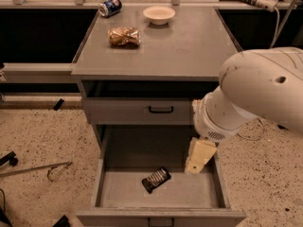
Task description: Pick rxbar chocolate from middle drawer and place on counter
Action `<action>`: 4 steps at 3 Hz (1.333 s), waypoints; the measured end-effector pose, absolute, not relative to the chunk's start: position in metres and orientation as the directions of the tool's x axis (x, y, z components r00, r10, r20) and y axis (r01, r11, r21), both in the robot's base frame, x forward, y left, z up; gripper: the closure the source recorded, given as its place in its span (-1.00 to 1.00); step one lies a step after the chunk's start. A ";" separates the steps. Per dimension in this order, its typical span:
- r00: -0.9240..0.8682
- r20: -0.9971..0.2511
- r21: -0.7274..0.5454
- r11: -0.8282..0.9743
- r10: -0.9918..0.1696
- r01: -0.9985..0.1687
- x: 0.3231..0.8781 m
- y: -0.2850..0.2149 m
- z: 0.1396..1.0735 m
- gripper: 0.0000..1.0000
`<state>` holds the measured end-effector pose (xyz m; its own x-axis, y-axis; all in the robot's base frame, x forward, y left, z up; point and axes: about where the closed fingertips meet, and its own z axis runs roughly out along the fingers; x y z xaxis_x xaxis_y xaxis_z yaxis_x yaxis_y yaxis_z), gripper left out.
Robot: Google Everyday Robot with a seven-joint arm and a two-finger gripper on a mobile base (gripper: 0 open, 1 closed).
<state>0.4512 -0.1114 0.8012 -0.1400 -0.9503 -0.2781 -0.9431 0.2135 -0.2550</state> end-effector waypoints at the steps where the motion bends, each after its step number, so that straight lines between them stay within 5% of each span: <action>1: -0.140 -0.278 -0.255 0.214 -0.950 -0.943 0.451 -0.111 0.801 -1.00; 4: -0.110 -0.277 -0.188 0.166 -0.955 -0.968 0.495 -0.095 0.659 -1.00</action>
Offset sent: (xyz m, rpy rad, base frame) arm 0.0148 -0.0031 -0.0694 0.0308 0.0427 -0.0202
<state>0.4951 -0.0954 0.6593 -0.1102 -0.9546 -0.2767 -0.9679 0.1663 -0.1884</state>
